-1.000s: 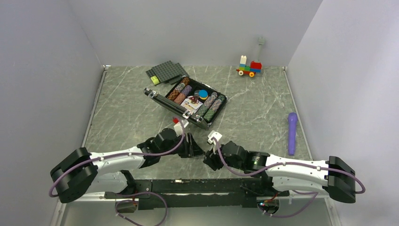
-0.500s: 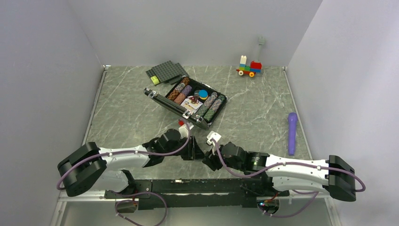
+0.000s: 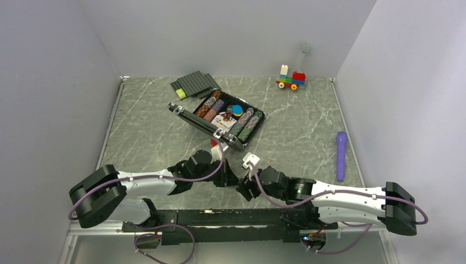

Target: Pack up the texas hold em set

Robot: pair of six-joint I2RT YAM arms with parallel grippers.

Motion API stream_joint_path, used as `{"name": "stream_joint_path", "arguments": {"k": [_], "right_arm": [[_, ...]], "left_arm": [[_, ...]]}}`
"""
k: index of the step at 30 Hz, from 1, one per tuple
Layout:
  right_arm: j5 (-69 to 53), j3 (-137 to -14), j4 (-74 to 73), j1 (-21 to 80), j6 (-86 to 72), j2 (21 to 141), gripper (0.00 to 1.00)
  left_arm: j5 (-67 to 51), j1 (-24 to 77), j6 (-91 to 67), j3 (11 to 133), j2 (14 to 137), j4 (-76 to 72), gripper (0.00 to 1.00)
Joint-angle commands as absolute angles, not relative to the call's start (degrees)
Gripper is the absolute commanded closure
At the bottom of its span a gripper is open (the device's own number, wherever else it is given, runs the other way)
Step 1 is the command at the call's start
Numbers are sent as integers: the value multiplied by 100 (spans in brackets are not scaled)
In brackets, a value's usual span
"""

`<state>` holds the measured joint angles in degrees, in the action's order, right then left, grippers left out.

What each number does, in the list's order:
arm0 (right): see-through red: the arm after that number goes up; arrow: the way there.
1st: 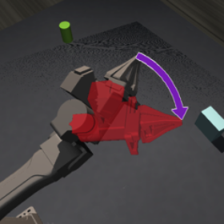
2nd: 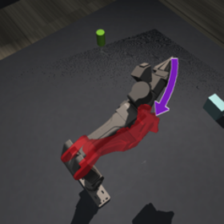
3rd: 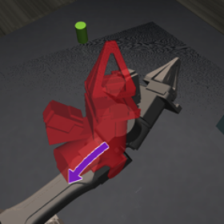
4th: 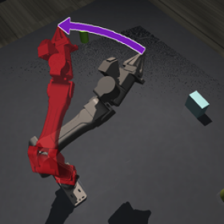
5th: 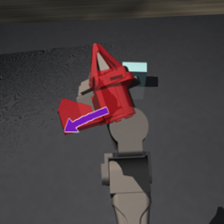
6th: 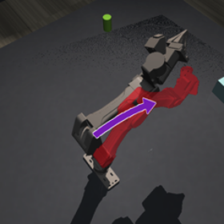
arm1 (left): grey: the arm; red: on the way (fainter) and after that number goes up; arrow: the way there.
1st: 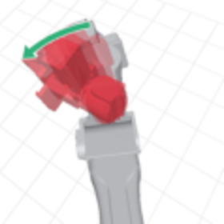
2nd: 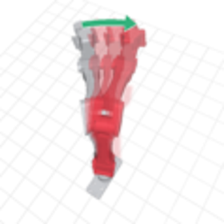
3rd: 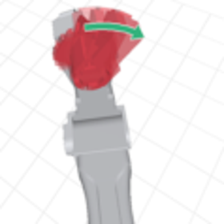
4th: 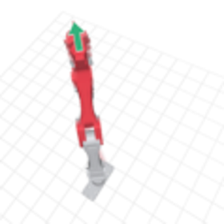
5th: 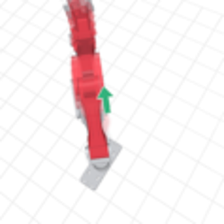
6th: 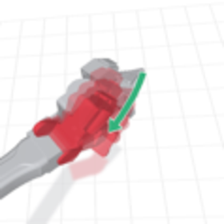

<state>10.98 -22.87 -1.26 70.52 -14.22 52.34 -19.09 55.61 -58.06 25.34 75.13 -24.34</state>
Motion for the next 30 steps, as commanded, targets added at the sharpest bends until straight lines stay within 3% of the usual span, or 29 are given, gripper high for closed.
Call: {"name": "stream_joint_path", "arguments": {"k": [1,4,7,18,30], "right_arm": [[1257,-2483,135,7062,-1671,4764,27],[1069,-2512,25,7010,-1792,4457,13],[597,-2608,-212,6713,-1949,4244,11],[-2793,-2449,634,4908,-2693,4083,31],[-3331,-2390,1166,4836,-2980,4180,52]], "left_arm": [[-1912,5643,-5454,2492,7098,-2875,100],[-1797,5643,-5157,2528,6830,-2630,100],[-1762,5643,-4790,2583,6558,-2358,100],[-1834,5643,-4045,2344,5465,-2263,100],[-1758,5636,-3868,2216,4832,-2319,100]]}}
